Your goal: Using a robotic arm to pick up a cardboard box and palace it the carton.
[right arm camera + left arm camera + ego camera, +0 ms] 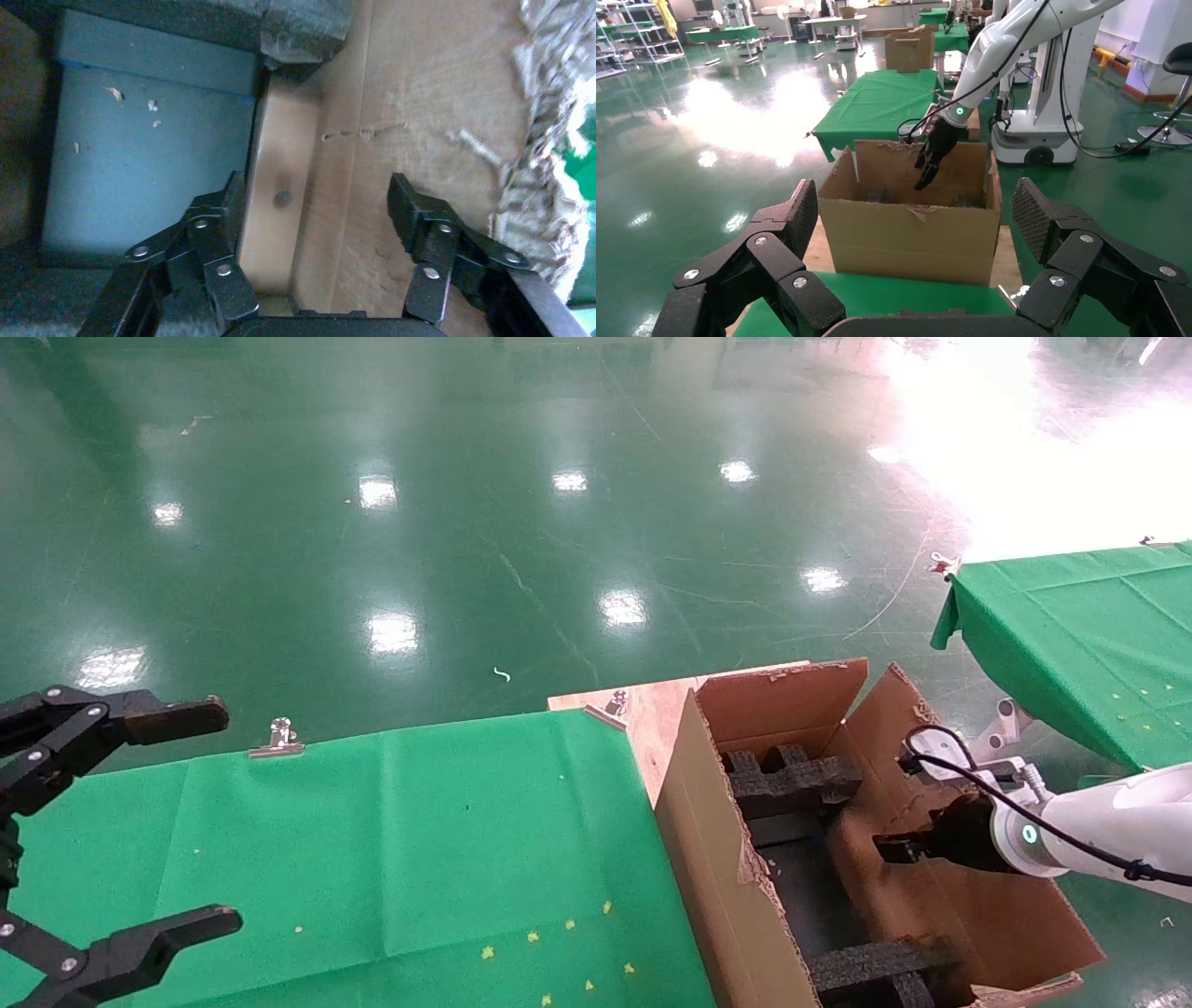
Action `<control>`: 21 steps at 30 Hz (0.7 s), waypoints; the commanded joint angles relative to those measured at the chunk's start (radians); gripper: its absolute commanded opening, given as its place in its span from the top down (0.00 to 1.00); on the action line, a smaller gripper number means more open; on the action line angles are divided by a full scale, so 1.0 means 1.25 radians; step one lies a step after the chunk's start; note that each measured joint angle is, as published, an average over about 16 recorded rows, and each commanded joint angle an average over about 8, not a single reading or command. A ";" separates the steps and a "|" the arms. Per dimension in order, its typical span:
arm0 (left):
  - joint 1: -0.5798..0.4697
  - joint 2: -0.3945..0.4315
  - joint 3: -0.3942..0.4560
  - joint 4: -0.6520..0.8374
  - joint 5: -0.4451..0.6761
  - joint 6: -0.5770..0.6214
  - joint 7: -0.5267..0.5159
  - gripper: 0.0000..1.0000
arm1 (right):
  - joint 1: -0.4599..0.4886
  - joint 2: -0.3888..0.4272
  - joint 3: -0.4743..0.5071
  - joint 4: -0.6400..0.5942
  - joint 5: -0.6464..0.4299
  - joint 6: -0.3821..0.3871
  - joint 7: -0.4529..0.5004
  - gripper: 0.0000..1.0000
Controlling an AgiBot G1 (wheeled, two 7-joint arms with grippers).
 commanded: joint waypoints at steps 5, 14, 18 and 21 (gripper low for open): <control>0.000 0.000 0.000 0.000 0.000 0.000 0.000 0.00 | 0.030 0.016 0.015 0.024 -0.009 0.001 0.002 0.00; 0.000 0.000 0.000 0.000 0.000 0.000 0.000 0.00 | 0.142 0.051 0.075 0.124 -0.025 -0.004 0.002 0.00; 0.000 0.000 0.000 0.000 0.000 0.000 0.000 0.00 | 0.179 0.054 0.100 0.166 0.006 0.017 -0.030 0.00; 0.000 0.000 0.000 0.000 0.000 0.000 0.000 0.00 | 0.197 0.047 0.116 0.179 0.070 0.042 -0.093 0.00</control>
